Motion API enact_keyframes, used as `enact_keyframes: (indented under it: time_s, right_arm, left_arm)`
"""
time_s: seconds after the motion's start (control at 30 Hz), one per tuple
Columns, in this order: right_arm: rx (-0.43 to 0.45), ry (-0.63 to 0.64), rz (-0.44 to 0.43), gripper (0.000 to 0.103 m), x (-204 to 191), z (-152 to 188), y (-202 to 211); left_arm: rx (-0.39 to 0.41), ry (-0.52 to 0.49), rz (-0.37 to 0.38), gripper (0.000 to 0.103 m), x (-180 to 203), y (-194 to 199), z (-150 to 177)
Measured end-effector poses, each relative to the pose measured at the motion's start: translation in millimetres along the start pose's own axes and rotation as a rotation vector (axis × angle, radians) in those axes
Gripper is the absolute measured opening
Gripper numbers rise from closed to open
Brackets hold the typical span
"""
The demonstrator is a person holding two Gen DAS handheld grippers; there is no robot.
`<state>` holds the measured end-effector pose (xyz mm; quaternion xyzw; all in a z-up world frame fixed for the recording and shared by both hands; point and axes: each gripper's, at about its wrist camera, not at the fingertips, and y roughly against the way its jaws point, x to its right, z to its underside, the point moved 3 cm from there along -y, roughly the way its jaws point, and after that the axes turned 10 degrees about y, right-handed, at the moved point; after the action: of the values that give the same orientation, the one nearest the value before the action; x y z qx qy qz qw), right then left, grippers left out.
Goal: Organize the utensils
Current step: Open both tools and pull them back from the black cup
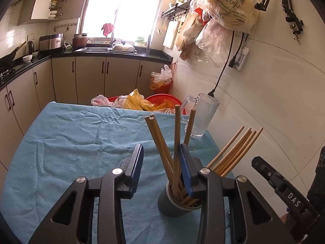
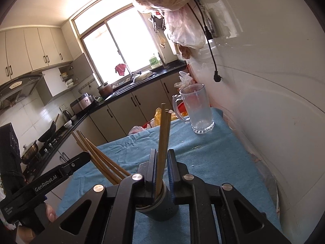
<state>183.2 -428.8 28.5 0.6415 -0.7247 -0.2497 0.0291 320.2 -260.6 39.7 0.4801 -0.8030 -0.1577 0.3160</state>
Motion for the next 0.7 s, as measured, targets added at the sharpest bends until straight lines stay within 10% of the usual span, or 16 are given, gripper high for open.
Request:
enact_keyframes:
  time_s: [0.3,0.5,0.7]
  right_arm:
    - [0.051,-0.022,0.099,0.076,15,-1,29]
    - [0.043,0.026,0.193,0.092,13,7,45]
    - [-0.007,0.105,0.254,0.098,-5,28,60]
  left_arm:
    - [0.033,0.017,-0.048,0.062,-8,8,1]
    - [0.083,0.032,-0.127,0.089,-22,27,7]
    - [0.133,0.018,-0.217,0.094,-44,69,32]
